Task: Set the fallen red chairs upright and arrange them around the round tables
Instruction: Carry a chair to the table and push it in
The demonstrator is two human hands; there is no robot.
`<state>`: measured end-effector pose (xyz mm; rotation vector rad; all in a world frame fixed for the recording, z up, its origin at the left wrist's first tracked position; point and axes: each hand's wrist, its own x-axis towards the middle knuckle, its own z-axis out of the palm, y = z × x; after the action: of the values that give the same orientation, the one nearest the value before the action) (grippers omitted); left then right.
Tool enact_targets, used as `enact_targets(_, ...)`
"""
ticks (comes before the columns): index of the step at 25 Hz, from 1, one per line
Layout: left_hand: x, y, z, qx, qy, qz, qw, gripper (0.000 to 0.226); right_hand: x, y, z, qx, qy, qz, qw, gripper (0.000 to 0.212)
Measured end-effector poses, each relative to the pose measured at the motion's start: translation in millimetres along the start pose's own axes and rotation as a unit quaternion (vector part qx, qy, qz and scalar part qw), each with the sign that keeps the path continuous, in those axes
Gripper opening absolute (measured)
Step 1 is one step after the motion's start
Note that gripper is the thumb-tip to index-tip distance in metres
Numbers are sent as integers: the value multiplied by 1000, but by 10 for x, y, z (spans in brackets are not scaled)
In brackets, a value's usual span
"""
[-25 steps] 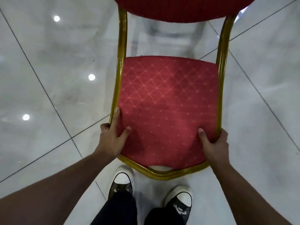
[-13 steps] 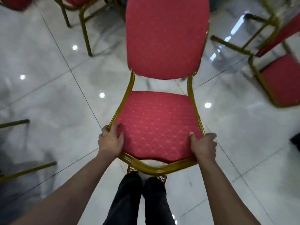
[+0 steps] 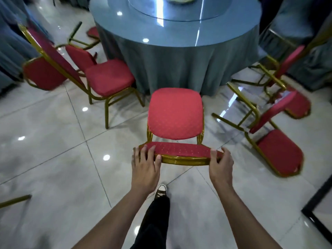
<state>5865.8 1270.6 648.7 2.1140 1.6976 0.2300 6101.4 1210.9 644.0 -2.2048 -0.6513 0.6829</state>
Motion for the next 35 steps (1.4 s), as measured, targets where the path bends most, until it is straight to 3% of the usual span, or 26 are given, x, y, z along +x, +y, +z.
enact_targets(3, 601, 54, -181, 13, -13, 47, 999, 71, 276, -290, 62, -18, -6, -54, 998, 75)
enact_targets(7, 1481, 141, -465, -19, -36, 55, 998, 58, 987, -833, 181, -45, -46, -35, 997, 79)
enact_targets(11, 2196, 210, -682, -65, -21, 15, 998, 48, 1532, -1177, 366, -97, -101, -44, 989, 86)
enact_targets(17, 2674, 181, -751, -58, 0, -38, 998, 47, 1971, -1609, 693, -127, -142, -34, 981, 92)
enact_targets(23, 2933, 680, -924, 11, -33, 24, 999, 41, 2051, -1882, 887, -147, -175, -25, 973, 92)
enact_targets(29, 2710, 1039, -821, 53, -10, 76, 996, 35, 2002, -1739, 492, -114, -119, -89, 982, 57)
enact_targets(35, 2426, 1809, -620, 37, -20, 205, 978, 31, 1777, -1398, -259, -83, -16, -111, 990, 49)
